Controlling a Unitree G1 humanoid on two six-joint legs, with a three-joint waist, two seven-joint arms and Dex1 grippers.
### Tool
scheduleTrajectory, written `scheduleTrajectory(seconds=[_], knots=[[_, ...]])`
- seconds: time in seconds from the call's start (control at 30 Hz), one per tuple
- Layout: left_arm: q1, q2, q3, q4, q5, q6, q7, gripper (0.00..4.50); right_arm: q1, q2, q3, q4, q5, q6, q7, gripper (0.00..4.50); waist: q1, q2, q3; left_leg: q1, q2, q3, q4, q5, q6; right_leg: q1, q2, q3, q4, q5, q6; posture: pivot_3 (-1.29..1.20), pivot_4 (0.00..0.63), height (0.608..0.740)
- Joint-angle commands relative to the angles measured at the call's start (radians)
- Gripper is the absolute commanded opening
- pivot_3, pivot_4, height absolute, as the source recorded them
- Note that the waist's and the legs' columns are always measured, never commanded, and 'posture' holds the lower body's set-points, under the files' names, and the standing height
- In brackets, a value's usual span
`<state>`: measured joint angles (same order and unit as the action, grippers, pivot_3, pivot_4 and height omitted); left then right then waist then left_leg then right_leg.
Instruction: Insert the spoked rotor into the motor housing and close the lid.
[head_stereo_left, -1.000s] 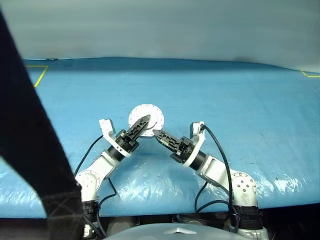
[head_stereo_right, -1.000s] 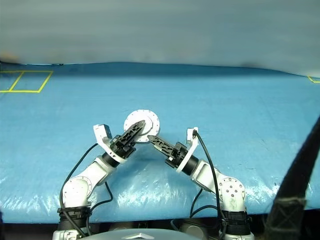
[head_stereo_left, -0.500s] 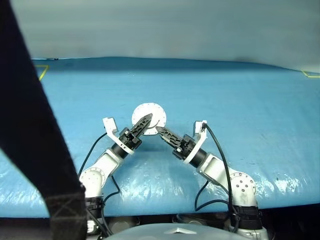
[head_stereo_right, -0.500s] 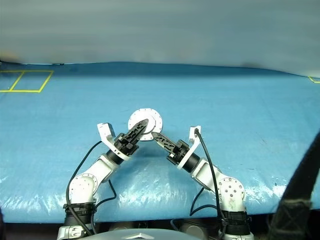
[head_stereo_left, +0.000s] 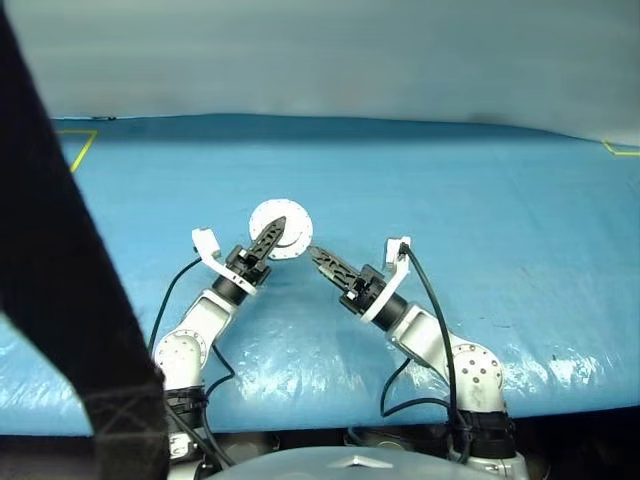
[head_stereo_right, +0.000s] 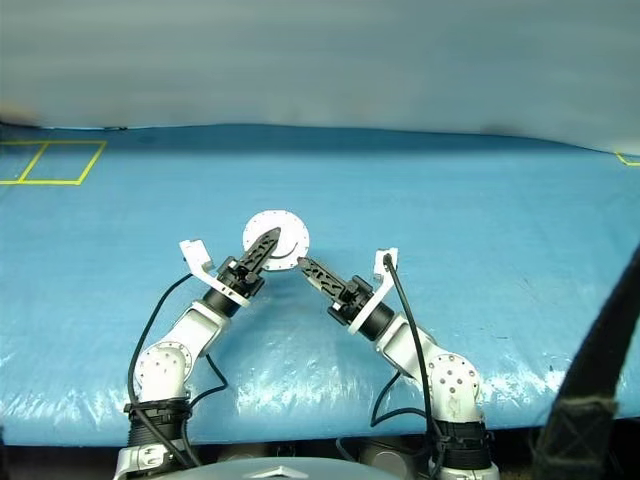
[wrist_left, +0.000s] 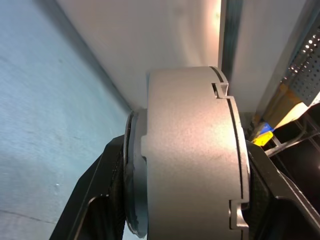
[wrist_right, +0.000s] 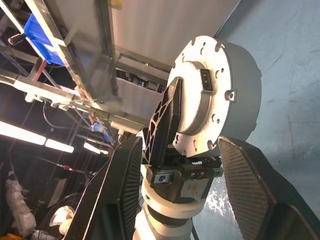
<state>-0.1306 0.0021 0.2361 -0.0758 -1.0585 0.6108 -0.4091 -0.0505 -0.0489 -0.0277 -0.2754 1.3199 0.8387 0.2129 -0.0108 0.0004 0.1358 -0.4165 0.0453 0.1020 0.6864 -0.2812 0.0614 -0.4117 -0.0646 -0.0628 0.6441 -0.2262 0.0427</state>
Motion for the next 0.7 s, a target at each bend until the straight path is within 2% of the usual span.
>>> scheduleTrajectory(seconds=[0.03,0.3,0.43,0.7], knots=[[-0.059,0.004,0.050,-0.036,0.027,-0.083,0.042,2.66,-0.004,-0.004,0.003,-0.037,0.005,0.000,0.014,2.55,0.002,0.000,0.000,0.000,0.000,0.000,0.000,0.000,0.000,0.000,0.000,0.000,0.000,0.000,0.000,0.00,0.150,0.740],[-0.075,0.126,0.199,0.007,0.143,-0.205,0.129,2.66,0.004,-0.036,0.031,-0.055,-0.095,-0.025,0.032,2.55,-0.002,-0.001,0.000,0.000,0.000,0.000,-0.001,0.000,-0.001,0.000,0.000,0.000,0.000,0.000,0.000,0.00,0.150,0.740],[-0.060,0.151,0.182,0.086,0.254,-0.228,0.171,2.66,0.005,-0.040,0.049,-0.042,-0.207,-0.079,0.054,2.55,0.005,-0.001,0.000,0.000,0.000,0.000,0.000,0.000,-0.001,0.000,0.000,-0.001,-0.001,0.000,0.001,0.00,0.150,0.740],[-0.065,0.108,0.129,0.150,0.250,-0.166,0.102,2.66,0.014,-0.030,0.080,-0.044,-0.283,-0.085,0.087,2.55,0.011,-0.006,0.001,-0.001,-0.001,0.000,0.004,0.000,0.000,0.001,-0.001,-0.002,0.000,0.002,0.003,0.00,0.150,0.740]])
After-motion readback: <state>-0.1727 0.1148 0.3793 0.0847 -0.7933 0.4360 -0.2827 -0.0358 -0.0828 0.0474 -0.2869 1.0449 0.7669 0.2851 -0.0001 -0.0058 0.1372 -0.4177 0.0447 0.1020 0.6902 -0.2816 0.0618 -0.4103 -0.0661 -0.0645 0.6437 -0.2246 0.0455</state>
